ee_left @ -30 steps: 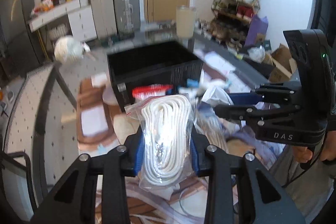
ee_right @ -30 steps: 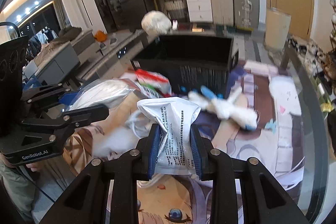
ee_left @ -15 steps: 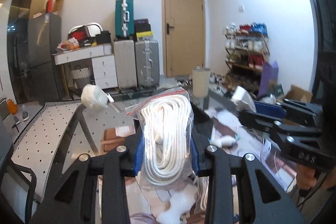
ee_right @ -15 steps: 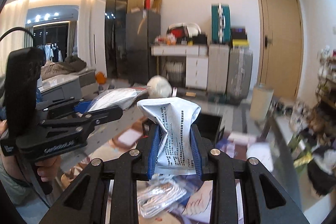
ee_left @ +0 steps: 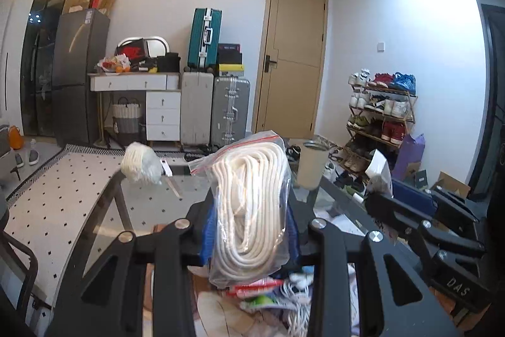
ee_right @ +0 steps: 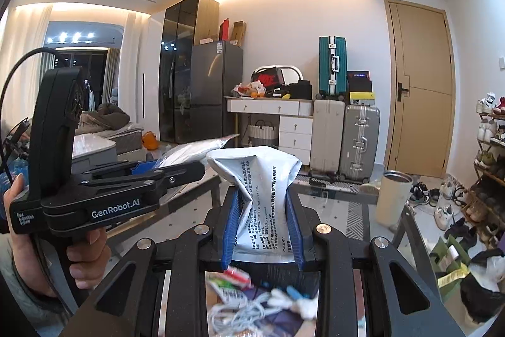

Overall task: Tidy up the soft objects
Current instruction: 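Lift both held items and carry them over the black box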

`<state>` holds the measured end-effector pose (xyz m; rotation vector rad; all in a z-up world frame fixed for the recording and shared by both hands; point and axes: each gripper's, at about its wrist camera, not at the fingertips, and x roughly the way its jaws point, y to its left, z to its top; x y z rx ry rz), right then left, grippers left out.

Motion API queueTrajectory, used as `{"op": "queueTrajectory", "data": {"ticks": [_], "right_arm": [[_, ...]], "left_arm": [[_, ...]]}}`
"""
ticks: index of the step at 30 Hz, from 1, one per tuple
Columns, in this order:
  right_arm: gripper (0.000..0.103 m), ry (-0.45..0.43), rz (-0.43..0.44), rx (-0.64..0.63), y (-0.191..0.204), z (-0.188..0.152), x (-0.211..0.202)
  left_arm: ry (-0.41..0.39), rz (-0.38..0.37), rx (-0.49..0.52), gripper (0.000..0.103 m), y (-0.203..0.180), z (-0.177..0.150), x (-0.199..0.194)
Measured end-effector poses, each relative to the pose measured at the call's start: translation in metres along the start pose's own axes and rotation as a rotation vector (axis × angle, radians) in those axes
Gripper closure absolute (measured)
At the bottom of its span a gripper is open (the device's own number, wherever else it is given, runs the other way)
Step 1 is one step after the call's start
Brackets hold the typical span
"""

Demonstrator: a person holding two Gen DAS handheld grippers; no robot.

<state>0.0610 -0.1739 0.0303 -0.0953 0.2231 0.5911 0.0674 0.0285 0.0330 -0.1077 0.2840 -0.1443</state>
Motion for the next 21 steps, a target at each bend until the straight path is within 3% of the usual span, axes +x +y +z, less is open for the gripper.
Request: {"op": "queueTrajectory", "data": {"ticks": [15,21], "right_arm": [[0.075,0.009,-0.022,0.089,-0.030,0.034,0.073],[0.075,0.034,-0.028,0.110,-0.037,0.035,0.092]], "left_arm": [[-0.057,0.027,0.021,0.069,0.004,0.018,0.042],[-0.031,0.023,0.009,0.069,0.008,0.015,0.051]]}}
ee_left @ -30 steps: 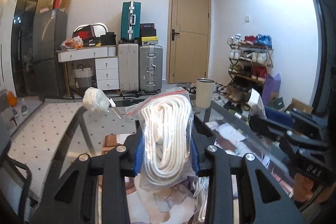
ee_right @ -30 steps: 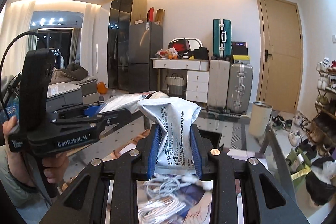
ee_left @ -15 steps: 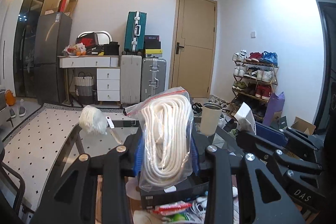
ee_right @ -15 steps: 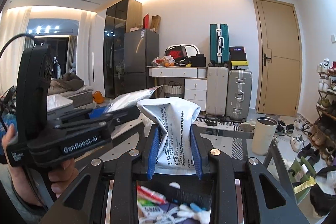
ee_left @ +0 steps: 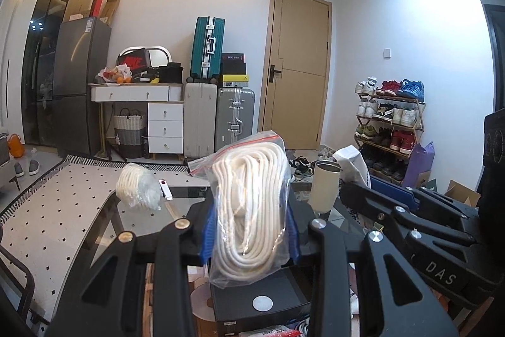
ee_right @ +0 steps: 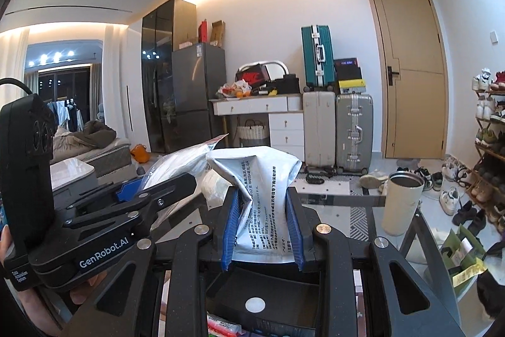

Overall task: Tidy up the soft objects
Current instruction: 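Lift both held items and carry them over the black box, then lower both items into the black box and open both tools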

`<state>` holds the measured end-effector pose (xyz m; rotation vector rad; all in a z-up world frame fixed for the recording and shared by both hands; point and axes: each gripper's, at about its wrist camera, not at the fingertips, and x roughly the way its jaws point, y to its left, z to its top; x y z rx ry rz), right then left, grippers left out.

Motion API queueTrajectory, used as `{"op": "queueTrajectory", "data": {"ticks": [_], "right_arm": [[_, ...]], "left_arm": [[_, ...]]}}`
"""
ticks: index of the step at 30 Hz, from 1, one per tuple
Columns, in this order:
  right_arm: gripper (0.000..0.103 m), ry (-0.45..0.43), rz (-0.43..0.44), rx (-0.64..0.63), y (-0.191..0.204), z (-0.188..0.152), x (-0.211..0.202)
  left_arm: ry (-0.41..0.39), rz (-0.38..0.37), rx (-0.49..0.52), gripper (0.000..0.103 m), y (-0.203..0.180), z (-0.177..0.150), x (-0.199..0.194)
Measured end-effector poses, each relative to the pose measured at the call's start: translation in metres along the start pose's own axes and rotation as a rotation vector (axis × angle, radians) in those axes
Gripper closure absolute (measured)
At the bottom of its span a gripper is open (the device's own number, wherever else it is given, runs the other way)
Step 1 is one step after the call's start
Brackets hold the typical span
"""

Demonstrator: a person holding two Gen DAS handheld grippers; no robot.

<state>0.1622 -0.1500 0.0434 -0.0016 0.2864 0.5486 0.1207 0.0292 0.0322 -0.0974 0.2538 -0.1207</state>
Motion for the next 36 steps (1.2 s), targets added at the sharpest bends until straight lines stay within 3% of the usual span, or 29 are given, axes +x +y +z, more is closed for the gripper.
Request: {"op": "queueTrajectory", "data": {"ticks": [5,11,20,27,36], "right_arm": [[0.074,0.095,-0.007,0.033,-0.008,-0.007,0.028],[0.074,0.298,-0.031,0.066,-0.025,-0.027,0.071],[0.074,0.488,-0.042,0.140,-0.047,-0.063,0.108],[0.074,0.610,-0.033,0.154,-0.052,-0.090,0.116],[0.074,0.650,-0.031,0.132,-0.050,-0.096,0.102]], "left_arm": [[0.108,0.003,-0.022,0.069,0.003,-0.007,0.022],[0.276,0.011,0.007,0.069,-0.004,-0.030,0.055],[0.519,-0.017,-0.009,0.069,-0.012,-0.065,0.094],[0.588,-0.016,-0.006,0.069,-0.019,-0.079,0.091],[0.612,-0.033,0.015,0.068,-0.025,-0.082,0.074]]}}
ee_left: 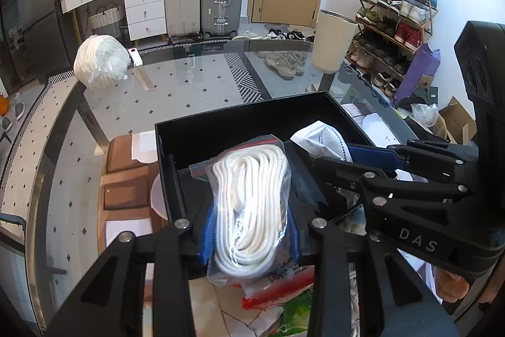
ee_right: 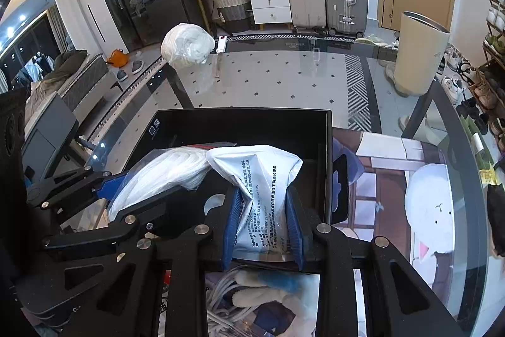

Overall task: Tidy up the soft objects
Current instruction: 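Lower both items into the black box and open both tools, then grasp the white foam piece with the left tool while the right tool grasps another rope bag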

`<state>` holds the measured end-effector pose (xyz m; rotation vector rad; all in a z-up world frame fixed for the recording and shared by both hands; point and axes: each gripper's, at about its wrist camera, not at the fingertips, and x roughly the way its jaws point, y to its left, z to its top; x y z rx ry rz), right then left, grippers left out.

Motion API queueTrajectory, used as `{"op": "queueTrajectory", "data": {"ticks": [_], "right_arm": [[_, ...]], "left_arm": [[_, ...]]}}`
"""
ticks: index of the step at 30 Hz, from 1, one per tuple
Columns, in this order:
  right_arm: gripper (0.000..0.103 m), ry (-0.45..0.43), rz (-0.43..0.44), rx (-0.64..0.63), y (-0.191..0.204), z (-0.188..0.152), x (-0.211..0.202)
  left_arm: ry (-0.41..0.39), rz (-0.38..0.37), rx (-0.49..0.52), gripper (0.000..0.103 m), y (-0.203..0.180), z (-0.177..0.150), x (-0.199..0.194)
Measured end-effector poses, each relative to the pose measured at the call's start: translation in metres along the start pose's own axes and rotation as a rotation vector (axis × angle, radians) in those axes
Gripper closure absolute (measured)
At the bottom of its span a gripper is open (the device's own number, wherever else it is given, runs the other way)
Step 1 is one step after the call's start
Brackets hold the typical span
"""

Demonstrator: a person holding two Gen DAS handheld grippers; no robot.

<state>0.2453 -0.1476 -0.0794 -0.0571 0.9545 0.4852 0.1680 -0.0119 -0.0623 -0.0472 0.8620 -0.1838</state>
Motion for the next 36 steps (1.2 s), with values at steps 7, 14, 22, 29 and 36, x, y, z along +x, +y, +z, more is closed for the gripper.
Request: {"op": "queueTrajectory", "data": {"ticks": [7,14,22,29,36], "right_arm": [[0.074,-0.002,-0.007,-0.002,0.001,-0.002,0.000],[0.073,-0.004,-0.013,-0.008,0.002,-0.001,-0.001],[0.057,-0.040,0.002,0.008,-0.001,0.000,-0.017],[0.054,-0.086,0.038,-0.006,-0.003,-0.009,-0.051],[0.054,-0.064,0.073,-0.005,-0.001,-0.040,-0.076]], "left_arm": [[0.000,0.000,-0.024,0.068,0.007,0.003,0.001],[-0.016,0.018,-0.005,0.066,0.006,0.004,-0.002],[-0.143,0.062,0.049,0.046,0.000,0.004,-0.036],[-0.228,0.037,0.064,0.037,-0.002,-0.001,-0.079],[-0.248,0.025,0.113,0.024,-0.007,-0.023,-0.108]]}}
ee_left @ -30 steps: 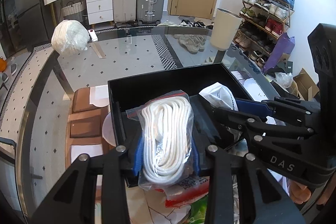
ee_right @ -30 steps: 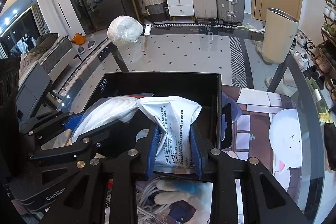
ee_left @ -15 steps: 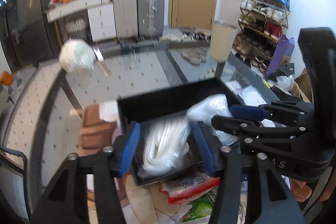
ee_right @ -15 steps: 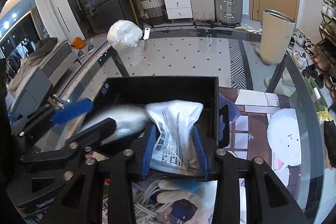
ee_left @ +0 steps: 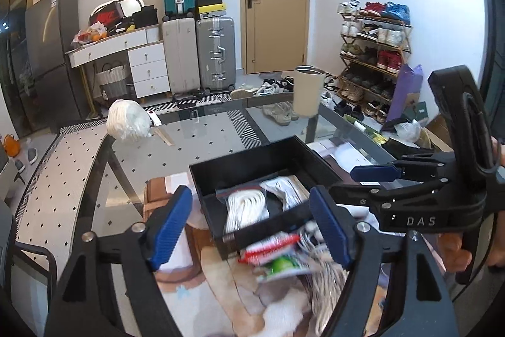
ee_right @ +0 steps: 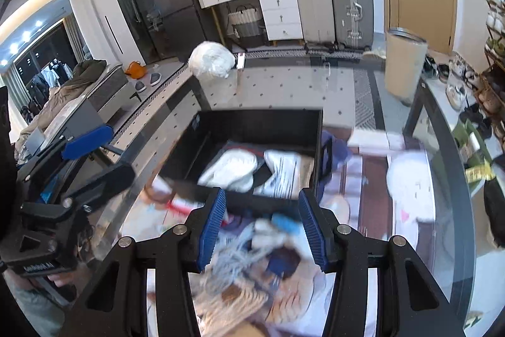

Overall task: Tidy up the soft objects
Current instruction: 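Grasp the white foam piece with the left tool while the right tool grasps another rope bag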

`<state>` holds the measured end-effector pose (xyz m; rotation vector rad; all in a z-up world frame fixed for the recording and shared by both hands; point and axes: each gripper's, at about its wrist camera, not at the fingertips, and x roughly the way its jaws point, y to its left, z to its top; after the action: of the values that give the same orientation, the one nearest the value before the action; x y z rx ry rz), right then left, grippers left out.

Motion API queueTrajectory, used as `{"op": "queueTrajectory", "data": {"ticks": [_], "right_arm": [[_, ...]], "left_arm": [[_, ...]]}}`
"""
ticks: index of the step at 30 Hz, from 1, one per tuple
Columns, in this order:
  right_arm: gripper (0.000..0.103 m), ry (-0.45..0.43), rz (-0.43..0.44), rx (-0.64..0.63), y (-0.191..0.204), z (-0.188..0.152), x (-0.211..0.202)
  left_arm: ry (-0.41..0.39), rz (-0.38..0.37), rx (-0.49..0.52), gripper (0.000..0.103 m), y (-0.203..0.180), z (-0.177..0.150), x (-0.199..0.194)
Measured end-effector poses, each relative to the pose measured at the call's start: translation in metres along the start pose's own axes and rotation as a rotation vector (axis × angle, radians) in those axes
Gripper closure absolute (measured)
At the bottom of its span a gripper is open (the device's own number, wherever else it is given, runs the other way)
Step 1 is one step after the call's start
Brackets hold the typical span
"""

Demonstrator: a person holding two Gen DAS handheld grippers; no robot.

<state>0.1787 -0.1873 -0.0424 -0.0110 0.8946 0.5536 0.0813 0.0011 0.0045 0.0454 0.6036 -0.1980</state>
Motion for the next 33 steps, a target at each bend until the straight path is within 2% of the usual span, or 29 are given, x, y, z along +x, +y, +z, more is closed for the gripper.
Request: {"op": "queueTrajectory", "data": {"ticks": [3,6,10,13,21,25,27,29,32,33], "right_arm": [[0.054,0.036,0.037,0.017,0.001,-0.019,-0.003],[0.054,0.072,0.049,0.011,0.008,-0.036,-0.001],[0.053,0.137,0.072,-0.005,0.021,-0.057,0.006],[0.053,0.194,0.078,0.001,0.025,-0.069,0.016],[0.053,0.212,0.052,0.032,0.021,-0.080,0.013],[0.039,0.244,0.117,0.077,0.017,-0.089,0.009],[0.039,0.269,0.139,0.074,0.022,-0.096,0.012],[0.037,0.284,0.122,0.051,0.028,-0.098,0.018],[0.025,0.283,0.083,0.021,0.037,-0.098,0.028],[0.025,0.278,0.069,-0.004,0.041,-0.096,0.030]], "left_arm": [[0.006,0.009,0.005,0.018,0.001,-0.013,-0.010],[0.042,-0.007,0.007,0.018,0.001,-0.030,-0.014],[0.150,-0.018,0.011,0.018,0.001,-0.059,-0.010],[0.246,-0.052,-0.003,0.018,0.005,-0.075,0.000],[0.328,-0.071,0.026,0.018,-0.005,-0.090,0.012],[0.362,-0.106,0.078,0.018,-0.020,-0.094,0.018],[0.386,-0.096,0.098,0.018,-0.025,-0.097,0.023],[0.394,-0.056,0.114,0.019,-0.027,-0.100,0.028],[0.405,-0.042,0.102,0.019,-0.025,-0.101,0.031],[0.412,-0.030,0.101,0.019,-0.025,-0.102,0.033]]}}
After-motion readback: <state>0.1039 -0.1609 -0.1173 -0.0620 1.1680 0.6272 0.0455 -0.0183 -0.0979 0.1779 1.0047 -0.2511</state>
